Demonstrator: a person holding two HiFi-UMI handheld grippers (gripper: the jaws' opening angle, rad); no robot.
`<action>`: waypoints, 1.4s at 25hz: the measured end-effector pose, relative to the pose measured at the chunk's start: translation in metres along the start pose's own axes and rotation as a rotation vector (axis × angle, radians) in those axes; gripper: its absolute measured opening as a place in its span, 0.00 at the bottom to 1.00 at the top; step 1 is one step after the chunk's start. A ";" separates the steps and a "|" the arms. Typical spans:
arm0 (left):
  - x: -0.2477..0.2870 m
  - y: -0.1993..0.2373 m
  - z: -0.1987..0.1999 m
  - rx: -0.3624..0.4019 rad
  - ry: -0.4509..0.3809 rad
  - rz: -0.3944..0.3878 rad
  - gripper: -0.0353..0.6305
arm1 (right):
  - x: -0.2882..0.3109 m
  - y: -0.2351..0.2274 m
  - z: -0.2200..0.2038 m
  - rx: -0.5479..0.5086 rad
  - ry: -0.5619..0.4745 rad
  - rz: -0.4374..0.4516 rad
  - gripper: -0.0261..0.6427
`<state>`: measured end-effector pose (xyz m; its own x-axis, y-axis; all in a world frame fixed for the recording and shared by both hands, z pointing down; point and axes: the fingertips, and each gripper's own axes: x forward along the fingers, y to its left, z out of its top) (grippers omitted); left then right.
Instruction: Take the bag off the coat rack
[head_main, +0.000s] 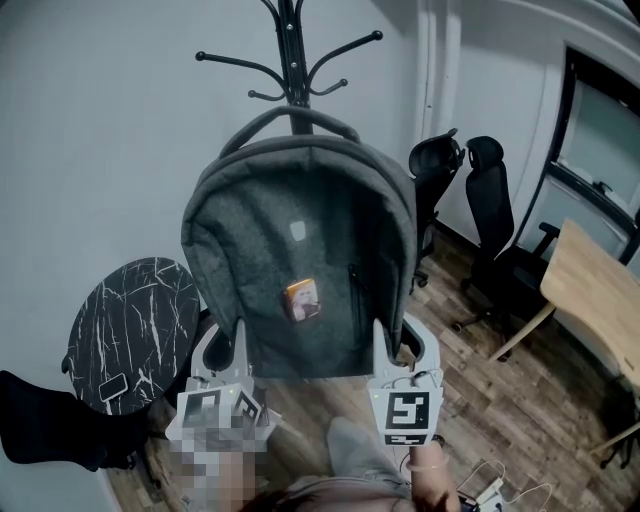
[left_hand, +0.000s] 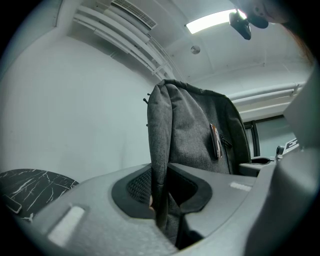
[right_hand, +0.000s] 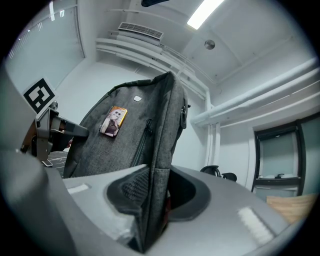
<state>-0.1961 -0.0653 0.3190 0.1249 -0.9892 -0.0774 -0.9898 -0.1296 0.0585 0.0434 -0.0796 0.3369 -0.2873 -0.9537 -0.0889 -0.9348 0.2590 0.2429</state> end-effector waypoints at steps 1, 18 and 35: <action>-0.004 -0.002 0.001 0.000 0.000 0.000 0.16 | -0.004 0.000 0.001 -0.001 0.000 0.000 0.18; -0.061 -0.021 0.000 -0.009 0.009 -0.019 0.16 | -0.069 0.006 0.004 -0.012 0.016 -0.024 0.18; -0.087 -0.050 -0.001 -0.016 0.016 0.022 0.16 | -0.096 -0.012 0.000 -0.011 0.025 0.012 0.18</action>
<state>-0.1576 0.0273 0.3240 0.1047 -0.9927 -0.0600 -0.9912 -0.1091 0.0755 0.0819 0.0089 0.3424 -0.2930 -0.9541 -0.0621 -0.9289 0.2687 0.2547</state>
